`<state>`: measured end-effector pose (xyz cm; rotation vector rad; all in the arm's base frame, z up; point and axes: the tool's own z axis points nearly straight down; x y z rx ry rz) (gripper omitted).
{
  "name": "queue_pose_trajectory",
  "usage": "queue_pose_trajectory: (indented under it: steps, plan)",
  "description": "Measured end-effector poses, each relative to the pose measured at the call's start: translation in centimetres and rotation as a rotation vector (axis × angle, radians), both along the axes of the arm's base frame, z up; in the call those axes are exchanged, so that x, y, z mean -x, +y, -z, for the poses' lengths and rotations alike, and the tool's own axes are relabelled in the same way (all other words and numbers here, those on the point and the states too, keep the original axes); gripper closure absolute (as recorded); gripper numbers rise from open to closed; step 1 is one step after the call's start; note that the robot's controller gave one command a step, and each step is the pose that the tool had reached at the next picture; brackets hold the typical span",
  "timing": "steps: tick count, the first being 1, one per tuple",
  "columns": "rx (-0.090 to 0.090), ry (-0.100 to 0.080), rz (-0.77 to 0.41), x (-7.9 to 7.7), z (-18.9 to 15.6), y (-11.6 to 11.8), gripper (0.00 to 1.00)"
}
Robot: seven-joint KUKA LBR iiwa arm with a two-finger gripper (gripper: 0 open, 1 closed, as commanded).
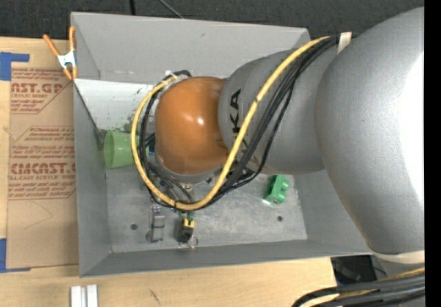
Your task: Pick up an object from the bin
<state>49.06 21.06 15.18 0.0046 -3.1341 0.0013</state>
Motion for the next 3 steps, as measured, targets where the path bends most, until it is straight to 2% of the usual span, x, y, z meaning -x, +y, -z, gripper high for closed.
queue_pose_trajectory:
  steps: [1, 2, 3]
  plan:
    - [0.001, -0.006, -0.098, -0.7, 1.1, -5.6, 0.00]
    - [-0.003, -0.017, -0.340, 0.5, 8.2, -9.6, 0.00]
    - [-0.004, -0.007, -0.342, 0.7, 8.2, -9.5, 1.00]
